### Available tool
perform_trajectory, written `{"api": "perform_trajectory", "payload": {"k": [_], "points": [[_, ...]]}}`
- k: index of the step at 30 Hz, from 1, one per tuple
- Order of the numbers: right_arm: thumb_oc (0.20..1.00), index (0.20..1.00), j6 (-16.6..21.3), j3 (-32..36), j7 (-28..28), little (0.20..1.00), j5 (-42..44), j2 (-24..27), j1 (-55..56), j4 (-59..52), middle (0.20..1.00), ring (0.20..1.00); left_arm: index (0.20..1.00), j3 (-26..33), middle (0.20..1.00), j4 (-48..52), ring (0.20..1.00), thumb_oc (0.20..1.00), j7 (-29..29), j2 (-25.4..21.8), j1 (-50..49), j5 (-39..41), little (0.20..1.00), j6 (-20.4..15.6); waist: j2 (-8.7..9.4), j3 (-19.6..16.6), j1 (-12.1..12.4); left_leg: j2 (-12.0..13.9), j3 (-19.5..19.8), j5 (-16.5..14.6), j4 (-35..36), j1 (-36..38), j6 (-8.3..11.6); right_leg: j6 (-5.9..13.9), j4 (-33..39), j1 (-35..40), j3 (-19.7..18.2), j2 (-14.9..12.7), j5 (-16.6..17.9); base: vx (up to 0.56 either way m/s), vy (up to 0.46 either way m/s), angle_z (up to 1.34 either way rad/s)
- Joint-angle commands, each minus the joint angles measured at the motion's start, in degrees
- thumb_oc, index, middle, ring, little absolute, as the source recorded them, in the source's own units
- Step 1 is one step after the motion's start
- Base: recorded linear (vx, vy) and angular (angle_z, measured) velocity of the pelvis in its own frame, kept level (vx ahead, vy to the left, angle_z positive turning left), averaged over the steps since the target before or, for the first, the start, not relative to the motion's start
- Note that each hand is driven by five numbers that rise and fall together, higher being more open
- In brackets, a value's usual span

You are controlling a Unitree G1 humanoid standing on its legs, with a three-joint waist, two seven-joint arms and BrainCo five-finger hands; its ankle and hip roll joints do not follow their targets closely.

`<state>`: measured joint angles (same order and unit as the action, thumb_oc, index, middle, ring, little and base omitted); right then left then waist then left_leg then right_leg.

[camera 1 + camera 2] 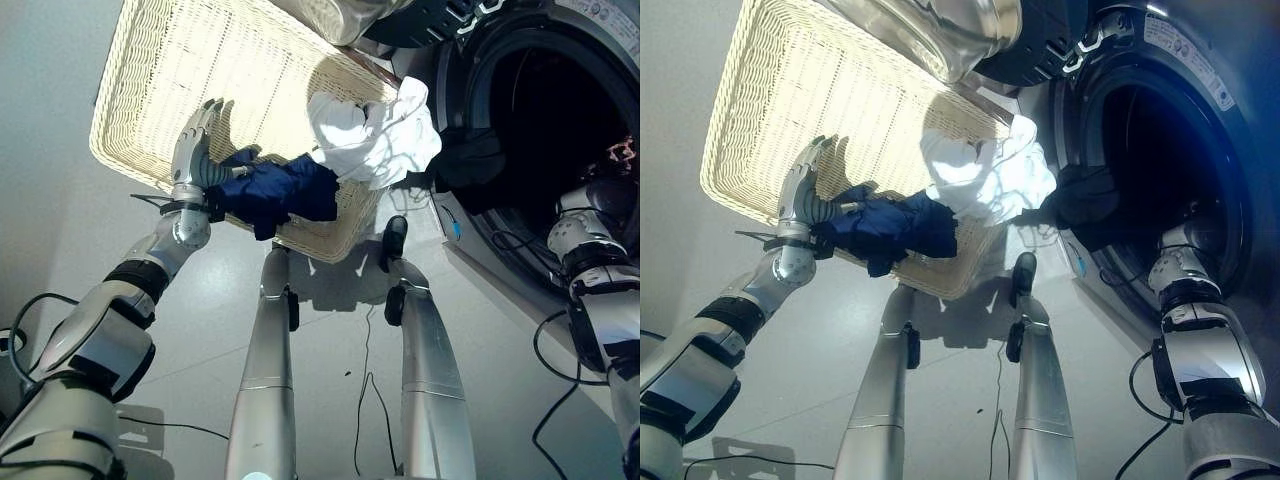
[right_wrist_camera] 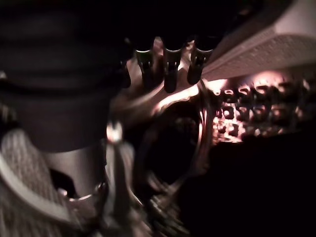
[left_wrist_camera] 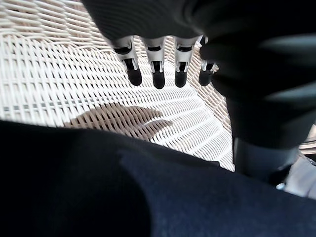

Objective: Put the clothes into the washing machine.

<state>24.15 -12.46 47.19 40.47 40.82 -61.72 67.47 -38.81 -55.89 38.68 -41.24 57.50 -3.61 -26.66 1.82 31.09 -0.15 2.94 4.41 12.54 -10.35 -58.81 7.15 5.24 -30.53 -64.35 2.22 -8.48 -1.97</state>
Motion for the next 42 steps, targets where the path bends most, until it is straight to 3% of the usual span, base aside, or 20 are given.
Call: {"api": "perform_trajectory", "payload": {"k": [1,5,11,22,27,37,42], "points": [[1.0,1.0,-4.99,-6.36,-0.34,1.0,-12.86,15.74,-7.89,-3.46,1.0,1.0,1.0,2.58,1.0,-0.09,1.0,1.0,0.37,2.13,3.55,0.88,1.0,-0.06,-0.4,-1.29,-0.22,-3.78,-0.93,-9.84,-7.82,1.13,-2.79,1.52,10.27,5.27,4.05,5.28,6.7,0.0,0.0,0.0],[1.0,1.0,-8.22,-13.64,-6.31,1.0,-22.01,13.16,-9.58,-4.21,1.0,1.0,1.0,2.58,1.0,-0.78,1.0,1.0,-0.22,2.18,6.27,1.19,1.0,-0.07,-0.5,-1.29,0.01,-3.82,-1.01,-9.64,-7.7,0.42,-2.73,1.57,10.14,4.54,4.42,5.21,6.55,0.0,0.0,0.0],[1.0,1.0,-12.05,-17.24,-10.52,1.0,-29.34,7.84,-5.27,-10.35,1.0,1.0,1.0,3.32,1.0,-0.43,1.0,1.0,1.69,3.4,7.36,-0.09,1.0,1.2,-0.7,-1.29,-0.43,-3.83,-1.6,-9.67,-7.23,0.02,-2.72,1.59,9.82,3.54,4.58,5.22,6.16,0.0,0.0,0.0],[1.0,1.0,-13.95,-25.21,-20.88,1.0,-39.5,1.76,-6.66,-3.26,1.0,1.0,1.0,3.58,1.0,-3.06,1.0,1.0,3.12,5.76,10.26,-1.15,1.0,0.08,-2.13,-1.29,0.09,-3.59,-2.38,-8.87,-6.94,-0.86,-2.28,1.57,9.23,2.03,4.72,4.72,6.13,0.0,0.002,0.01],[1.0,1.0,-17.94,-27.76,-25.4,1.0,-43.01,0.32,-7.69,-0.07,1.0,1.0,1.0,4.34,1.0,-3.76,1.0,1.0,3.36,6.64,10.45,-1.68,1.0,-0.64,-2.6,-1.29,0.52,-3.49,-2.56,-8.25,-6.71,-0.99,-2.03,1.43,9.16,1.87,4.75,4.78,6.21,0.0,0.0,0.0],[1.0,1.0,-27.29,-28.54,-25.05,1.0,-49.03,-0.72,-6.82,2.38,1.0,1.0,1.0,4.95,1.0,-3.7,1.0,1.0,4.18,7.56,10.23,-2.01,1.0,-0.52,-2.97,-1.29,0.47,-3.53,-2.61,-7.73,-6.27,-0.97,-2.08,1.29,9.32,1.74,4.51,5.04,6.48,0.0,0.0,0.0],[1.0,1.0,-34.99,-29.55,-21.12,1.0,-55.97,-1.32,-6.43,4.81,1.0,1.0,1.0,5.06,1.0,-4.07,1.0,1.0,5.01,8.36,10.09,-1.14,1.0,-1.03,-3.68,-1.29,0.49,-3.64,-2.72,-7.34,-6.1,-1.1,-2.26,1.26,9.49,1.58,4.09,5.08,6.77,0.0,0.006,0.0]]}}
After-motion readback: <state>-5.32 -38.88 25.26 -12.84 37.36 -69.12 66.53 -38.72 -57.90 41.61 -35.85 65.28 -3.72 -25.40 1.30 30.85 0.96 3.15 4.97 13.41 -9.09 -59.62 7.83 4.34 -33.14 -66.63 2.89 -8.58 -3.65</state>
